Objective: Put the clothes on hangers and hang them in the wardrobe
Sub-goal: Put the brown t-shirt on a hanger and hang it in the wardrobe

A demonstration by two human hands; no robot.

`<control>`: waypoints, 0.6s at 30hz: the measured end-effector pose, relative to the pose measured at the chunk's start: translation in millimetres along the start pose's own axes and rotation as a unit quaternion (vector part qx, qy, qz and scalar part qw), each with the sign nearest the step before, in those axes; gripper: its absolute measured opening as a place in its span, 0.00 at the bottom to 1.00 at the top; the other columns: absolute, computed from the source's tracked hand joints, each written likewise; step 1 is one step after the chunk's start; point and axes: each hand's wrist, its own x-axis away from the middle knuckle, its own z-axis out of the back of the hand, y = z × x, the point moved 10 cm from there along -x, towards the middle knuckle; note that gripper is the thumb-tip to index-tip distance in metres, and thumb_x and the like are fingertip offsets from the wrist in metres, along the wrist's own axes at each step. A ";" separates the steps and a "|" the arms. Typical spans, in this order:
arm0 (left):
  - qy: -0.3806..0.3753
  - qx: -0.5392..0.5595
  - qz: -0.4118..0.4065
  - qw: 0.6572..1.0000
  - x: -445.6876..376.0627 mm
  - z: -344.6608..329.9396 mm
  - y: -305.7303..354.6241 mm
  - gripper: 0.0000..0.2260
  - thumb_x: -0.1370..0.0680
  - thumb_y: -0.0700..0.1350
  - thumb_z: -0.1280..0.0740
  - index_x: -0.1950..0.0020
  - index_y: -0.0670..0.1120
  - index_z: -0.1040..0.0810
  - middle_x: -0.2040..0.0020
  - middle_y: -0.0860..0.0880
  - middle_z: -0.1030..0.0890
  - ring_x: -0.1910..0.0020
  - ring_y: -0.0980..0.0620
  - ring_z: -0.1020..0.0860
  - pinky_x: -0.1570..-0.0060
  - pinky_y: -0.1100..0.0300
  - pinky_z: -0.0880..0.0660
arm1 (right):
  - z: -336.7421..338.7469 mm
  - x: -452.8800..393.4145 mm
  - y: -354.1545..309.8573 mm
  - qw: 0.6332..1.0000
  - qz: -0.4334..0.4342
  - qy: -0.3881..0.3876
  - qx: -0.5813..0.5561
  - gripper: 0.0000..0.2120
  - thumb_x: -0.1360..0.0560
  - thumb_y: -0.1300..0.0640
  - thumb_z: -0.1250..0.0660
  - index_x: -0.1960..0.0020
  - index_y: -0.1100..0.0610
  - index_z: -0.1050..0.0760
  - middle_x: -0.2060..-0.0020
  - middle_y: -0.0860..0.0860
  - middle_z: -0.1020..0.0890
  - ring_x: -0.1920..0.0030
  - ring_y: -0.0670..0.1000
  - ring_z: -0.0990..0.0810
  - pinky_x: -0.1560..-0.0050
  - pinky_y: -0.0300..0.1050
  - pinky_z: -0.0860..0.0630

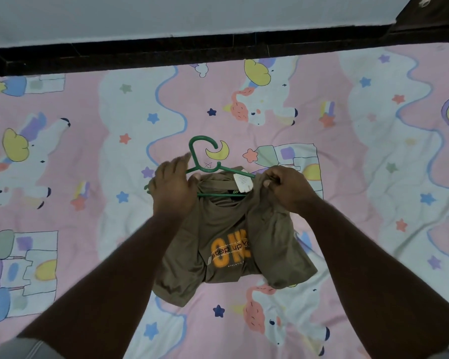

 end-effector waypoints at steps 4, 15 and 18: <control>-0.132 0.073 -0.019 0.988 -14.4 -14.9 13.6 0.10 0.18 0.45 0.41 0.45 0.48 0.20 0.48 0.46 0.16 0.47 0.41 0.20 0.41 0.42 0.25 | -4.7 -1.2 -15.1 0.999 0.017 -0.032 0.000 0.01 0.21 0.58 0.33 0.51 0.54 0.24 0.60 0.44 0.22 0.59 0.43 0.26 0.61 0.39 0.34; -0.203 0.057 -0.030 0.977 -13.3 -27.8 42.4 0.12 0.18 0.47 0.39 0.38 0.49 0.20 0.44 0.47 0.17 0.44 0.42 0.21 0.41 0.44 0.25 | -7.8 -13.3 -78.6 0.996 0.063 -0.017 -0.059 0.07 0.23 0.60 0.30 0.46 0.57 0.18 0.55 0.49 0.16 0.52 0.49 0.20 0.51 0.43 0.26; -0.144 0.047 -0.030 0.988 -15.6 -19.6 33.2 0.13 0.21 0.49 0.32 0.37 0.50 0.20 0.42 0.46 0.19 0.42 0.43 0.22 0.43 0.46 0.24 | -5.2 -16.1 -67.4 0.998 0.057 -0.014 -0.038 0.06 0.24 0.59 0.30 0.47 0.56 0.18 0.56 0.46 0.18 0.53 0.48 0.21 0.52 0.41 0.28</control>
